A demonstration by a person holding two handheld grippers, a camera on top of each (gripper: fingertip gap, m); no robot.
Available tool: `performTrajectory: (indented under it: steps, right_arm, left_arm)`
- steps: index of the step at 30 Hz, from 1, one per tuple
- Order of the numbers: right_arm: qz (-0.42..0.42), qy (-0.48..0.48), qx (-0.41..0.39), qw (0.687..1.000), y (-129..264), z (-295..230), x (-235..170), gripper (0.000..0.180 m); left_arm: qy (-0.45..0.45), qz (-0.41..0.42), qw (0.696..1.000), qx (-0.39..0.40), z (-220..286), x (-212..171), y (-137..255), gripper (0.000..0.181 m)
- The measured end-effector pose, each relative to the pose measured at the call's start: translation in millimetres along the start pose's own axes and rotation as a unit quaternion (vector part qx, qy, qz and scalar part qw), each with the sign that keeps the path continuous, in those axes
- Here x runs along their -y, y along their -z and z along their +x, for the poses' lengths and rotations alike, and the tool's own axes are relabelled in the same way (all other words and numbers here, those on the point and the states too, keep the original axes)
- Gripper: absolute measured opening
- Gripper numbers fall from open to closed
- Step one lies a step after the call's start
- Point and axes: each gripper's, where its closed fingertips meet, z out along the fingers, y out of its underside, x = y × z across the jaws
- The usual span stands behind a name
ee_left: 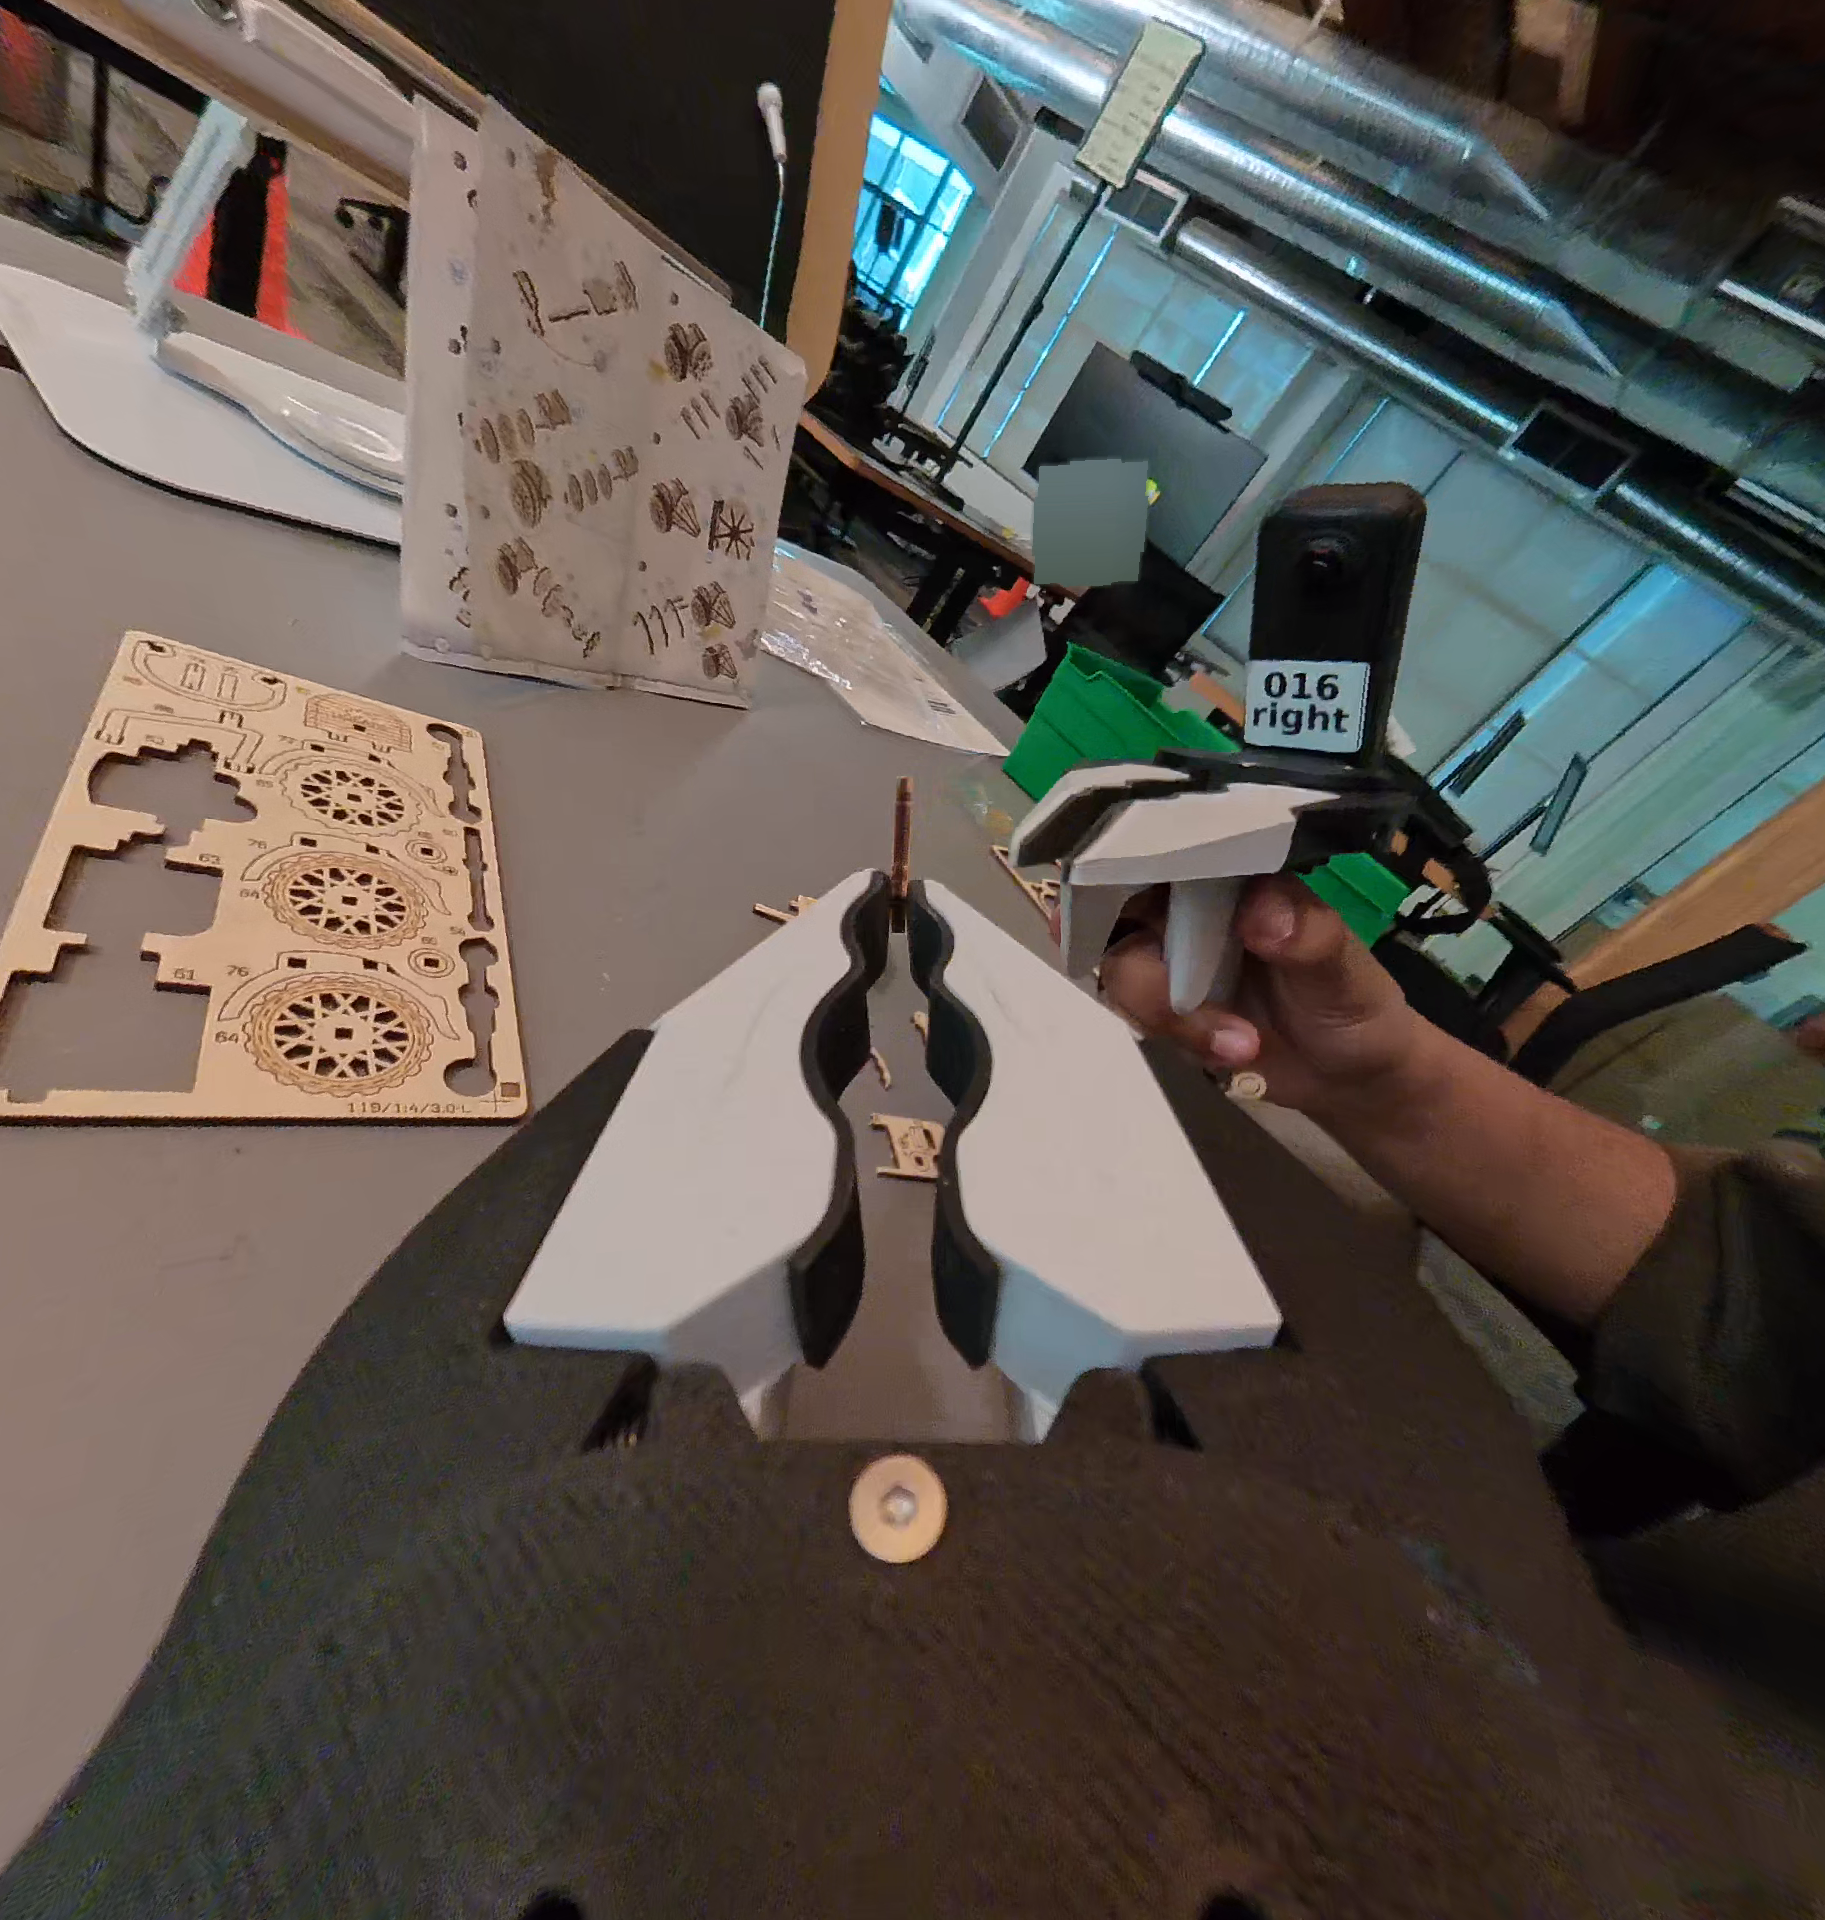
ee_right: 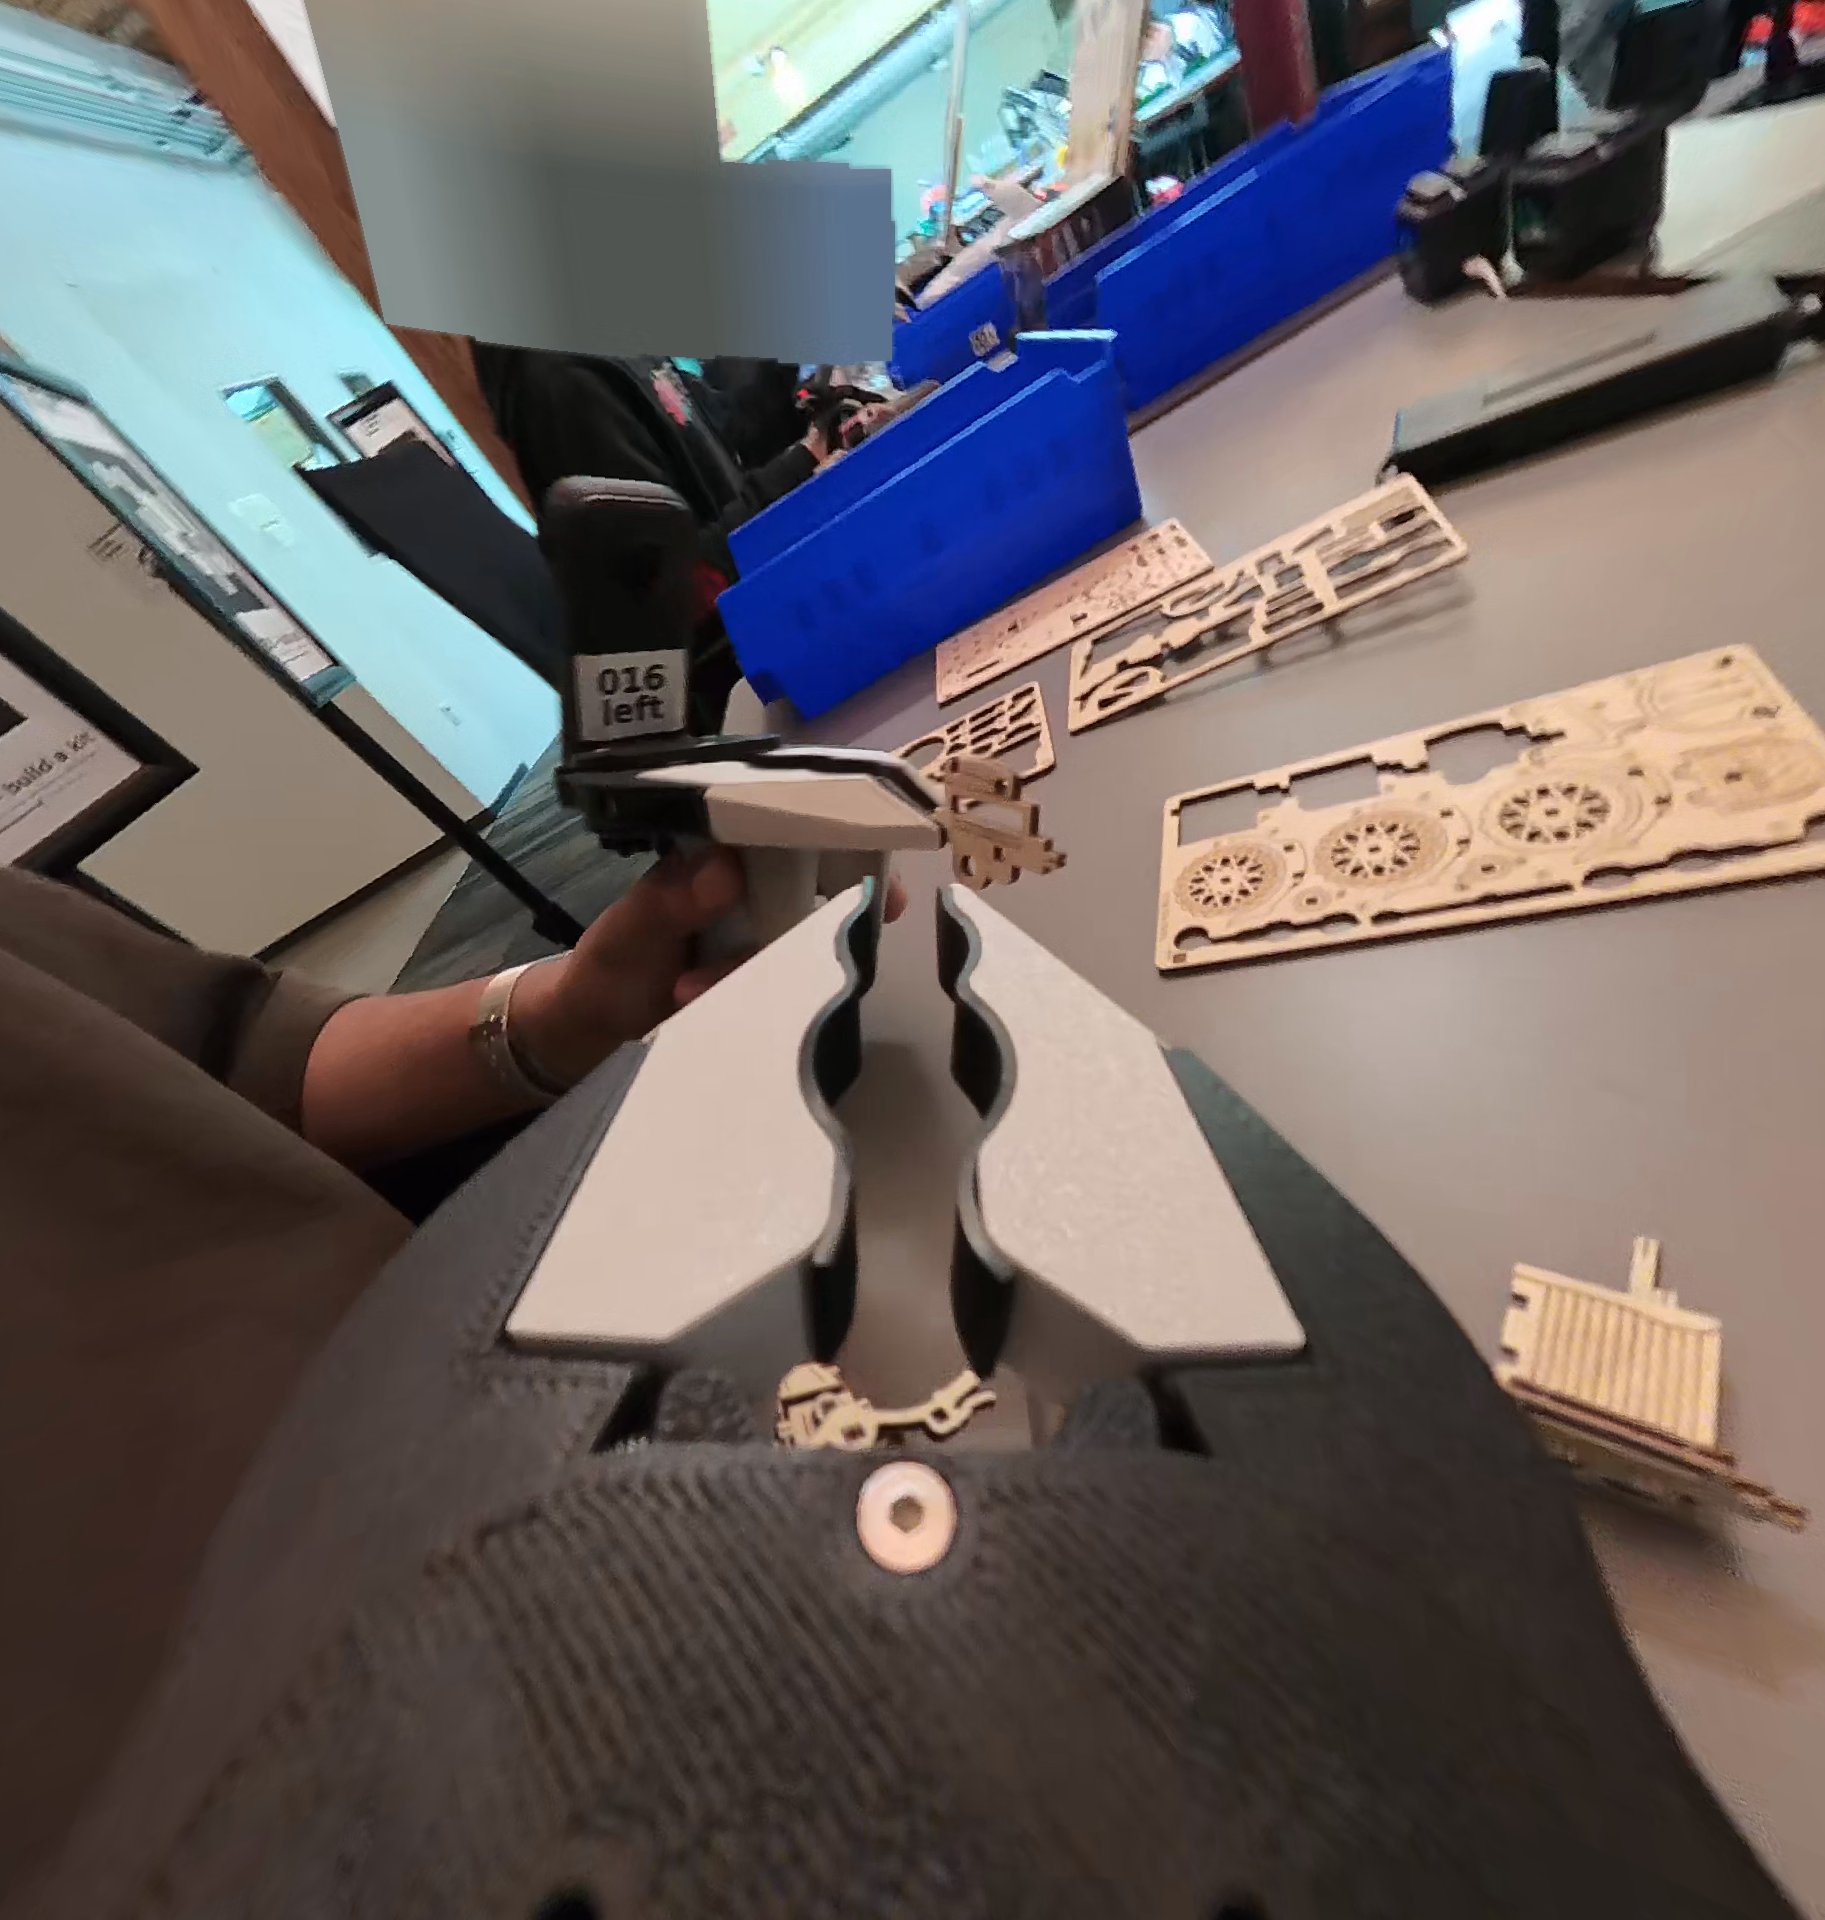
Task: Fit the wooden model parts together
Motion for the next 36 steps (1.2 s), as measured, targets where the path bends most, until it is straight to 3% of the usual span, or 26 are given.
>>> performTrajectory:
  steps: [20,36]
  right_arm:
    - [-0.014,-0.034,-0.045,0.998,-5,11,-5,0.0]
    - [-0.003,-0.032,-0.048,0.998,0,14,-1,0.005]
  left_arm:
    - [-0.053,-0.017,0.998,-0.003,12,-7,-5,0.001]
    - [-0.047,-0.017,0.999,-0.003,10,-7,-5,0.001]
